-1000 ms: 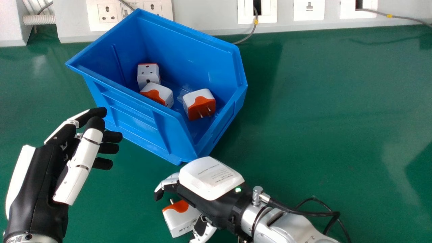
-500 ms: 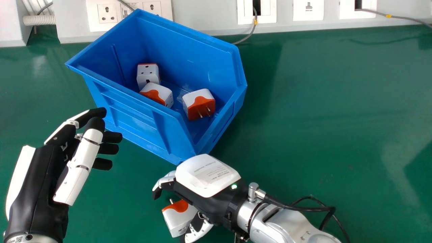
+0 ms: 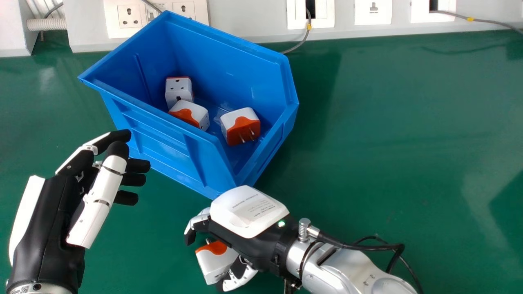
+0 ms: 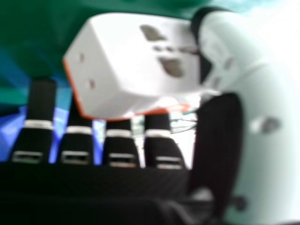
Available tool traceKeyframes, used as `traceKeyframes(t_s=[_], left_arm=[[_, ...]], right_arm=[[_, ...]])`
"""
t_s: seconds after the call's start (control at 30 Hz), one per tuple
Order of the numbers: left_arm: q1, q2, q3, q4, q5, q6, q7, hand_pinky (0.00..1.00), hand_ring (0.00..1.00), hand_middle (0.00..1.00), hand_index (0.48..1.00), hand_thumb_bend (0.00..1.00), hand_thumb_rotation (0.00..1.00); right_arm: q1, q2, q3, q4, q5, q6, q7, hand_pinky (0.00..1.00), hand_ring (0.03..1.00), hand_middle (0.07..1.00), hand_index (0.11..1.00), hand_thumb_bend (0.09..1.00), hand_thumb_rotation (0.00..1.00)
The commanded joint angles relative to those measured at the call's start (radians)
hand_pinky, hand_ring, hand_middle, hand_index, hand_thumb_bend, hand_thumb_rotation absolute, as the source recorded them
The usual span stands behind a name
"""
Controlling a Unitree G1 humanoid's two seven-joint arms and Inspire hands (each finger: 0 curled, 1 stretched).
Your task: Pick all objects and put in blue box
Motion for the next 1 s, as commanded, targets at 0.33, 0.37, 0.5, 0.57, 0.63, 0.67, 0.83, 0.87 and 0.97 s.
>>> traceKeyframes(t_s=[0.33, 0.37, 0.5, 0.57, 0.63, 0.67, 0.83, 0.87, 0.97], left_arm=[[-0.019, 0.015, 0.023, -0.021, -0.015, 0.007, -0.002, 0.57, 0.64, 0.65, 0.793, 0.47, 0.81], [-0.021, 0.015, 0.024, -0.02, -0.017, 0.007, -0.002, 0.57, 0.64, 0.65, 0.794, 0.47, 0.81], [-0.026, 0.015, 0.024, -0.021, -0.019, 0.007, -0.003, 0.57, 0.64, 0.65, 0.794, 0.47, 0.81], [-0.028, 0.015, 0.024, -0.021, -0.018, 0.007, -0.004, 0.57, 0.64, 0.65, 0.794, 0.47, 0.81], [-0.032, 0.017, 0.025, -0.02, -0.018, 0.007, -0.004, 0.57, 0.64, 0.65, 0.794, 0.47, 0.81], [-0.033, 0.018, 0.026, -0.018, -0.018, 0.005, -0.005, 0.57, 0.64, 0.65, 0.794, 0.47, 0.81], [-0.04, 0.022, 0.032, -0.01, -0.02, 0.003, -0.008, 0.57, 0.64, 0.65, 0.794, 0.48, 0.81], [-0.042, 0.023, 0.032, -0.009, -0.021, 0.003, -0.008, 0.57, 0.64, 0.65, 0.794, 0.47, 0.81], [-0.045, 0.023, 0.032, -0.011, -0.02, 0.008, -0.007, 0.57, 0.64, 0.65, 0.794, 0.47, 0.81]], right_arm=[[-0.017, 0.006, 0.004, -0.005, 0.002, 0.003, 0.007, 0.6, 0.717, 0.747, 0.687, 0.397, 0.0], [-0.02, 0.004, 0.004, -0.007, 0.001, 0.002, 0.01, 0.6, 0.717, 0.745, 0.686, 0.407, 0.0], [-0.031, -0.001, 0.002, -0.012, 0.008, 0.001, 0.038, 0.6, 0.717, 0.746, 0.687, 0.434, 0.0], [-0.034, 0.0, -0.001, -0.015, 0.012, 0.007, 0.056, 0.6, 0.719, 0.748, 0.69, 0.423, 0.0], [-0.038, 0.0, -0.003, -0.01, 0.015, 0.006, 0.065, 0.6, 0.721, 0.751, 0.692, 0.419, 0.0], [-0.039, 0.0, -0.003, -0.01, 0.016, 0.007, 0.071, 0.6, 0.723, 0.752, 0.694, 0.418, 0.0], [-0.052, -0.009, 0.0, -0.015, 0.002, 0.008, 0.1, 0.6, 0.728, 0.759, 0.702, 0.413, 0.0], [-0.057, -0.011, 0.003, -0.013, -0.003, 0.01, 0.107, 0.6, 0.728, 0.759, 0.702, 0.414, 0.0], [-0.072, -0.014, 0.012, -0.009, -0.019, 0.018, 0.128, 0.61, 0.729, 0.761, 0.703, 0.428, 0.0]])
